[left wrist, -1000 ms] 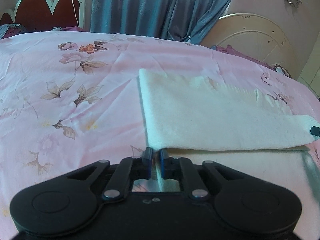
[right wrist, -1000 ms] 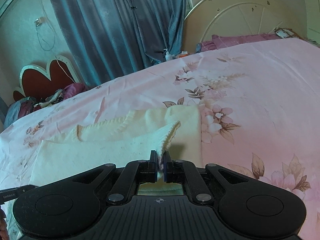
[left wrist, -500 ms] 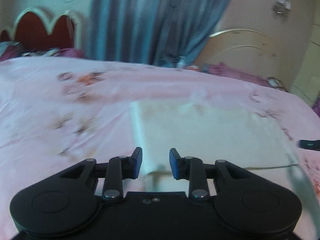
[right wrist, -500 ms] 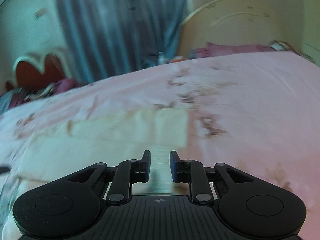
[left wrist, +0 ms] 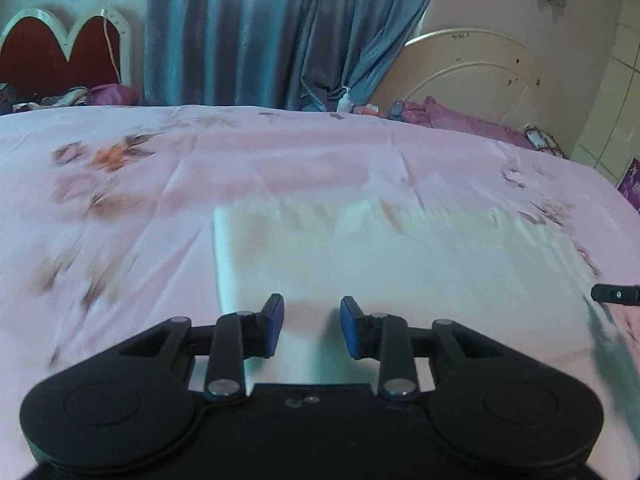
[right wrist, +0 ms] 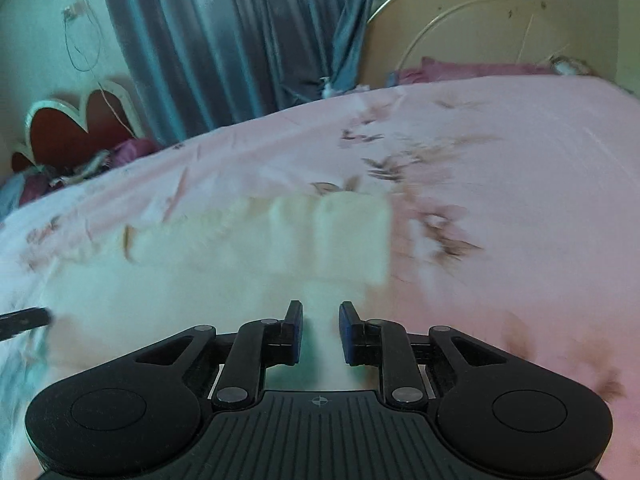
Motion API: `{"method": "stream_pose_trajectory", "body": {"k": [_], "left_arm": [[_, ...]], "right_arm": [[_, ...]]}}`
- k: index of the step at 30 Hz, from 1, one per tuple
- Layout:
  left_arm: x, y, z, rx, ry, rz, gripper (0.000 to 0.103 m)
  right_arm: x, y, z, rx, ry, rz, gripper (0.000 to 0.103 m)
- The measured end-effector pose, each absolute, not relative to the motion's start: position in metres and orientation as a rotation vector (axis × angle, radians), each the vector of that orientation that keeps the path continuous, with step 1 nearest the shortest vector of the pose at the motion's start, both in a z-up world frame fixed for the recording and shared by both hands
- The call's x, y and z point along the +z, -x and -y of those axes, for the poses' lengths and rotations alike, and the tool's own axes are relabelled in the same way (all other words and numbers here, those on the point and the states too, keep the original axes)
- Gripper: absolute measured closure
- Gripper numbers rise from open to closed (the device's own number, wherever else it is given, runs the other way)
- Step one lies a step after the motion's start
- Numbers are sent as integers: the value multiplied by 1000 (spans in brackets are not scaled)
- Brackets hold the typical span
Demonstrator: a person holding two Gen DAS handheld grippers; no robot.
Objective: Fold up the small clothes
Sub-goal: 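Open the left gripper and smooth the folded side flat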
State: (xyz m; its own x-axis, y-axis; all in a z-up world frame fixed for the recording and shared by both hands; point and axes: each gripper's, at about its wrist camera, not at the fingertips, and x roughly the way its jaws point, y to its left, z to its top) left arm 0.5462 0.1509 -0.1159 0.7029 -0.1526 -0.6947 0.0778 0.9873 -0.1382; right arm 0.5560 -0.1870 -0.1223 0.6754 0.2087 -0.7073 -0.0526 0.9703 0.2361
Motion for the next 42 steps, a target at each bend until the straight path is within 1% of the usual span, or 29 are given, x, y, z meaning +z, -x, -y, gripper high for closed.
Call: {"method": "stream_pose_trajectory", "body": {"k": [4, 6, 7, 10, 11, 12, 13, 16, 17, 18, 20, 21, 22, 23, 24, 25, 26, 29, 32, 37, 40, 42], "left_arm": [[-128, -595, -169, -88, 89, -793, 71], [-126, -605, -179, -74, 98, -798, 75], [-121, -605, -180, -62, 98, -795, 75], [-108, -585, -163, -90, 109, -738, 65], [-106, -580, -151, -119, 101, -728, 58], [-105, -574, -136, -139, 83, -715, 48], [-106, -567, -122, -159, 68, -702, 45], [-115, -555, -94, -211, 57, -717, 45], [-119, -554, -92, -214, 61, -731, 47], [-124, -552, -91, -218, 58, -744, 47], [-132, -543, -100, -189, 20, -749, 48], [-133, -541, -110, -176, 16, -745, 48], [-134, -537, -123, -163, 18, -740, 47], [-135, -533, -135, -129, 4, -735, 45], [-136, -532, -144, -101, -7, -740, 45], [-136, -530, -155, -108, 23, -742, 45], [-132, -531, -161, -98, 50, -742, 48], [-116, -519, -161, -55, 74, -695, 48], [-107, -505, -144, -106, 105, -675, 48], [-119, -495, -114, -157, 14, -722, 48], [-127, -490, -128, -115, 5, -747, 48], [-128, -486, -140, -108, 11, -752, 46]], "right_arm": [[-136, -588, 192, 0, -93, -856, 82], [-136, -593, 201, -38, -108, -865, 82], [-132, -591, 202, -38, -121, -849, 82], [-113, -580, 177, 59, -139, -762, 82], [-110, -579, 162, 123, -152, -753, 82], [-111, -580, 147, 179, -157, -765, 82], [-113, -582, 131, 226, -158, -787, 82], [-122, -582, 91, 321, -114, -823, 81], [-126, -581, 85, 331, -96, -824, 81], [-129, -579, 82, 336, -74, -825, 78], [-132, -575, 91, 327, -60, -820, 69], [-132, -573, 101, 296, -55, -818, 60], [-133, -569, 116, 233, -26, -815, 57], [-135, -567, 128, 186, -7, -821, 57], [-137, -566, 143, 160, -16, -837, 57], [-139, -564, 158, 172, -64, -849, 57], [-137, -562, 161, 168, -73, -851, 58], [-116, -548, 155, 143, -62, -785, 58], [-107, -534, 134, 243, -61, -783, 58], [-117, -508, 105, 329, -23, -819, 58], [-126, -501, 131, 213, -42, -835, 58], [-132, -502, 159, 101, -76, -845, 58]]}}
